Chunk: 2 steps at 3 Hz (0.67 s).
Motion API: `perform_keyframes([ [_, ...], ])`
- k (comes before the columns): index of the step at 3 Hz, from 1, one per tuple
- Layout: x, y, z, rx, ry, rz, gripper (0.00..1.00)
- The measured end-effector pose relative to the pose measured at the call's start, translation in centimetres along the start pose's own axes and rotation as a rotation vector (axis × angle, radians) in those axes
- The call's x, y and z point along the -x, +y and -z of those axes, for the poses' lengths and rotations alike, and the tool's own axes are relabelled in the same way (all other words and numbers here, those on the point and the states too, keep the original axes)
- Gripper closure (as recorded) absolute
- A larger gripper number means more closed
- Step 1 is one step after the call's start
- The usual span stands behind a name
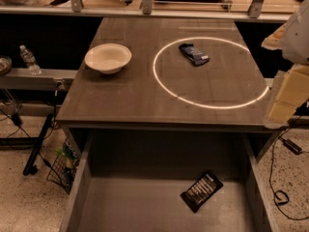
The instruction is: Pick rxbar chocolate from top drawer and place on counter
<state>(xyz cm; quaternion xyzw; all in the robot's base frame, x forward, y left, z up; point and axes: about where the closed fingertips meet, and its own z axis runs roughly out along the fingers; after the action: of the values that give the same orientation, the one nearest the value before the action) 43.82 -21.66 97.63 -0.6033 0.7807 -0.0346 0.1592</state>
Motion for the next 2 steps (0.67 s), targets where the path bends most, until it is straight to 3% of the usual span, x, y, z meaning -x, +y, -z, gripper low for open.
perform_keyframes([
  [1,-0.2,0.1,-0.2,0.001,0.002,-0.004,0.00],
  [2,-1.9,1.5,-2.0,0.014,0.018,-0.046,0.00],
])
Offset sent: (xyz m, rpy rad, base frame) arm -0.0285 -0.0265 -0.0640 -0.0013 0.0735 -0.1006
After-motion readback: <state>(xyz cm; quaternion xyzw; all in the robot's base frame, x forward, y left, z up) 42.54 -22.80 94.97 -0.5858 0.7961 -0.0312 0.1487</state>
